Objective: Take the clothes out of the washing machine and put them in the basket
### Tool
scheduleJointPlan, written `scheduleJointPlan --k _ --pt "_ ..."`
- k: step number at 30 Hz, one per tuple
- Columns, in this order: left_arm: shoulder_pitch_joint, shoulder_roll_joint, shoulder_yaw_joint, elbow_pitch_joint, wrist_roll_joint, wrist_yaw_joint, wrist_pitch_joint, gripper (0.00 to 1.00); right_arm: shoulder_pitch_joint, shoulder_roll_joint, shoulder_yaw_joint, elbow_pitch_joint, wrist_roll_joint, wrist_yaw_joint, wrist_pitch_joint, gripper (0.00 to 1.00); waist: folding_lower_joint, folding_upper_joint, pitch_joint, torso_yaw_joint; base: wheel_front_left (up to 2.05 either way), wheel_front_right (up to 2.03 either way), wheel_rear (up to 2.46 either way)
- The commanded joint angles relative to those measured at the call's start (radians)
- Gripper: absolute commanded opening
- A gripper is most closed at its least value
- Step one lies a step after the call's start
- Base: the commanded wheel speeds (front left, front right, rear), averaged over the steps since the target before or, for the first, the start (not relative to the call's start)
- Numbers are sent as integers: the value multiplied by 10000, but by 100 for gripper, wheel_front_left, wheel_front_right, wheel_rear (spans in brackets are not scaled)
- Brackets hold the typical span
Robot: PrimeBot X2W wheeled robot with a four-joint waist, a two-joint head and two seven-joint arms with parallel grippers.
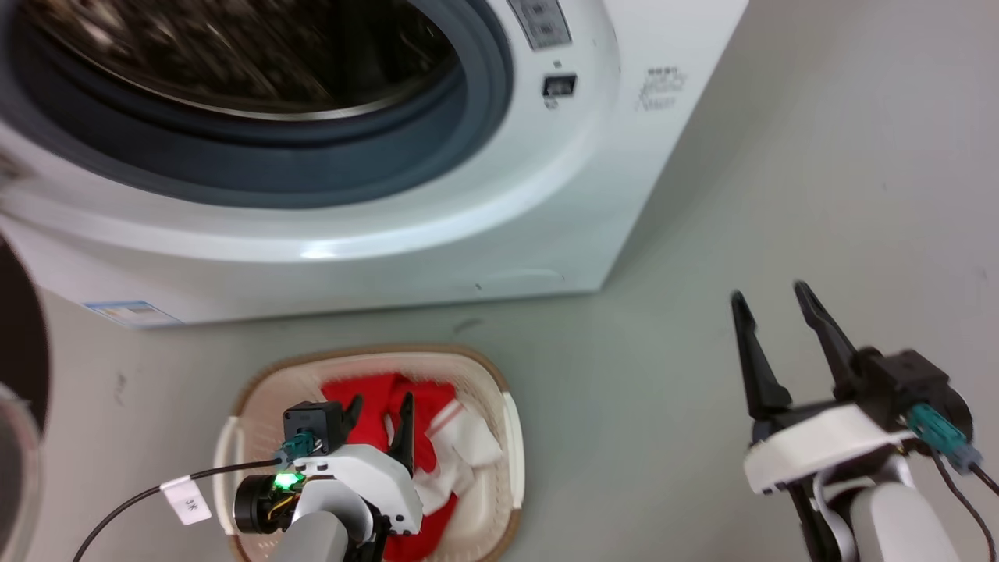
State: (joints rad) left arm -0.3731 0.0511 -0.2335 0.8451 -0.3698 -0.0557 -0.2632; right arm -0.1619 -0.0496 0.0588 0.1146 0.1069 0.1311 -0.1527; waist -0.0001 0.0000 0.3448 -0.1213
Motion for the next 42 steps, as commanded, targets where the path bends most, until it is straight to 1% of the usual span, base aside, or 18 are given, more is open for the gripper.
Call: scheduleJointPlan --k 1,5,11,12,18,23,31,42 --pt "265 -12 55 -349 -2 115 -22 100 274 -13 -145 -125 -20 -7 63 100 1 0 -935 599 0 0 0" --pt "725 -12 339 -1603 313 352 -21 100 736 -8 -383 -418 -115 -7 225 100 1 0 -1553 829 0 0 0" --pt "1316 -11 901 -3539 1013 579 -21 100 1258 -8 -409 -882 -299 -7 518 100 1 0 -2335 971 0 0 0" --pt "1557 -13 1047 -4172 1221 589 -21 100 1424 -8 -431 -996 -308 -7 585 100 1 0 -2567 1008 0 0 0" --pt "2269 79 1343 -5606 1759 619 -23 100 1847 -8 -476 -1286 -373 -5 813 100 1 0 -3082 1072 0 0 0" --pt "2790 228 1295 -6399 2128 687 -21 100 2064 -8 -513 -1492 -404 -7 962 100 1 0 -3278 1049 0 0 0" --pt "3215 365 1280 -7120 2189 818 139 100 2205 -8 -547 -1642 -351 -5 999 100 1 0 -3310 1063 0 0 0" --pt "3363 502 1315 -7395 2085 1001 435 100 2171 -8 -480 -1577 -246 -7 975 100 1 0 -3282 1013 0 0 0"
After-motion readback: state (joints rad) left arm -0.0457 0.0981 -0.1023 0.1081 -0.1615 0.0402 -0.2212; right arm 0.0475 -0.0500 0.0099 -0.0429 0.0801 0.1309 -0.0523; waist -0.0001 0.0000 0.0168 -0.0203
